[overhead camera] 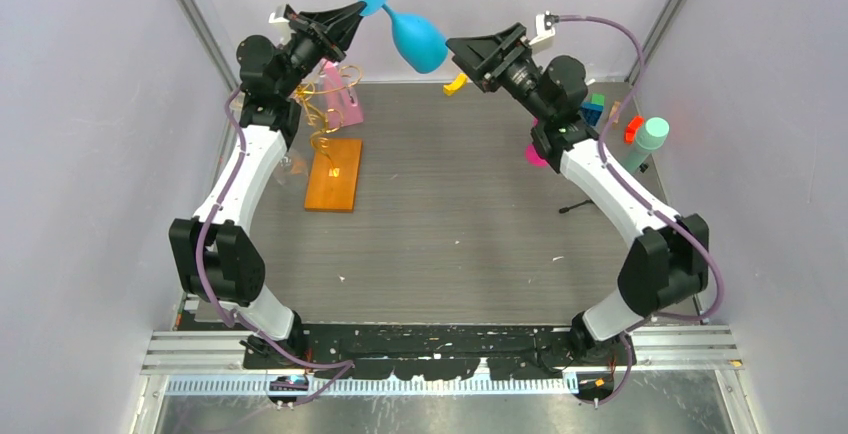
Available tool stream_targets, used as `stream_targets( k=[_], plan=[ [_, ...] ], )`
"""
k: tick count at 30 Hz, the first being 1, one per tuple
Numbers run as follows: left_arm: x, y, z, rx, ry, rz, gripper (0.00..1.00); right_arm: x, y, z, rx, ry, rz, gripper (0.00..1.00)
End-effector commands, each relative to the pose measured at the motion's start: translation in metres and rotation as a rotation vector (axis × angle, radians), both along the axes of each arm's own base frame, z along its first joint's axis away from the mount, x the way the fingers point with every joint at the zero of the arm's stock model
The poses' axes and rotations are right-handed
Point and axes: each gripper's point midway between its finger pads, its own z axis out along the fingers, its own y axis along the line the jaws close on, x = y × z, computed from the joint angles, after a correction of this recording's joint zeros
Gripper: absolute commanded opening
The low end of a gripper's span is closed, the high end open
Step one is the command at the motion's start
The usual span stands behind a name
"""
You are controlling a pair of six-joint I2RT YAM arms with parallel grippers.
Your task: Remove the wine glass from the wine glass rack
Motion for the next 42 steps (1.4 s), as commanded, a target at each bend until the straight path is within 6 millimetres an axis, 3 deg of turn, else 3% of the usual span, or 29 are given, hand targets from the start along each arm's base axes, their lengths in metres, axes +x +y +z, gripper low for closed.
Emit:
stream_targets(
  k=[1, 6, 11, 13, 14, 15, 21, 24, 30, 42],
  plan=[
    [-0.018, 0.003, 0.031, -0.072, -0.042, -0.035, 0.00, -0.029, 0.021, 0.037, 0.143, -0.170, 0.235, 0.73],
    [-0.019, 0.003, 0.028, -0.081, -0.028, -0.037, 0.00, -0.040, 0.030, 0.052, 0.265, -0.216, 0.373, 0.72],
    [-0.018, 0.004, 0.024, -0.086, -0.016, -0.034, 0.00, -0.040, 0.031, 0.054, 0.264, -0.230, 0.370, 0.71],
    [-0.018, 0.004, 0.023, -0.089, -0.014, -0.032, 0.00, -0.033, 0.031, 0.045, 0.231, -0.198, 0.336, 0.70],
    [-0.019, 0.005, 0.023, -0.089, -0.016, -0.032, 0.00, -0.022, 0.032, 0.031, 0.192, -0.159, 0.286, 0.70],
    [-0.019, 0.005, 0.023, -0.089, -0.014, -0.032, 0.00, -0.023, 0.029, 0.033, 0.174, -0.160, 0.258, 0.70],
    [-0.018, 0.005, 0.022, -0.090, -0.013, -0.029, 0.00, 0.006, 0.010, -0.008, -0.030, -0.042, 0.010, 0.71],
    [-0.018, 0.005, 0.023, -0.091, -0.011, -0.031, 0.00, 0.009, 0.009, -0.017, -0.045, -0.016, -0.006, 0.71],
    [-0.014, 0.002, 0.021, -0.123, 0.014, -0.052, 0.00, 0.000, 0.029, -0.001, 0.032, -0.076, 0.154, 0.72],
    [-0.012, 0.002, 0.015, -0.140, 0.039, -0.056, 0.00, -0.003, 0.033, 0.018, 0.125, -0.137, 0.211, 0.71]
  ],
)
